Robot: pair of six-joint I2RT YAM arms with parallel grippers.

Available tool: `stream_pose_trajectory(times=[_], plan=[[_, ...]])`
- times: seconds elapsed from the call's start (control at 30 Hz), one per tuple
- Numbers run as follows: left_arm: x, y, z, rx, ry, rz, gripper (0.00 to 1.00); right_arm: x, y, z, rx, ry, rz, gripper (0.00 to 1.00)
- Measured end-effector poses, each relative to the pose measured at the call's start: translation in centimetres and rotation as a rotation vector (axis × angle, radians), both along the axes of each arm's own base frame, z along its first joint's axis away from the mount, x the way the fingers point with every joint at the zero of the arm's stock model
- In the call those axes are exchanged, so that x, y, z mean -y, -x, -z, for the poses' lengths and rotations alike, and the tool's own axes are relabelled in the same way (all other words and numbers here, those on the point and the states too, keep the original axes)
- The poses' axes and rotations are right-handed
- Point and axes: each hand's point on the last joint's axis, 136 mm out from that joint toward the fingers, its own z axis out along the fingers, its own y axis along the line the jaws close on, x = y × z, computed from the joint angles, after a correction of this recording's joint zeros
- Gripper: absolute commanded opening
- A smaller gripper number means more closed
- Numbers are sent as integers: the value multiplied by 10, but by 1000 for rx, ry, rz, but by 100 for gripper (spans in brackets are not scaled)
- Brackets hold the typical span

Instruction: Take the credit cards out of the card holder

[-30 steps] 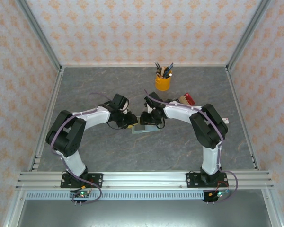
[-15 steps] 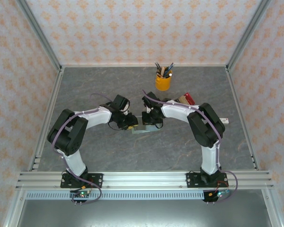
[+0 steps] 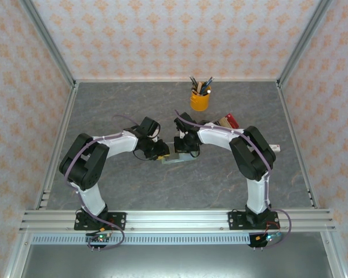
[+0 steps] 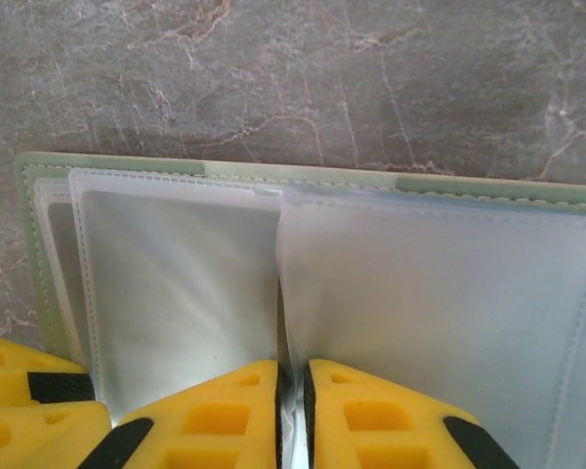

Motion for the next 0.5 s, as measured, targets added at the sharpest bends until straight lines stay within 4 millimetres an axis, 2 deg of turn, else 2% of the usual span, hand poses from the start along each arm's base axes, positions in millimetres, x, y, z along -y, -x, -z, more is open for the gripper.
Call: stream_pose_trajectory(times=[0.3, 0.5], plan=[[5, 3, 1, -24, 28, 15, 22, 0, -2, 0, 2, -5, 4, 15], [8, 5, 0, -32, 44, 31, 23, 1, -3, 0, 2, -6, 8, 15]])
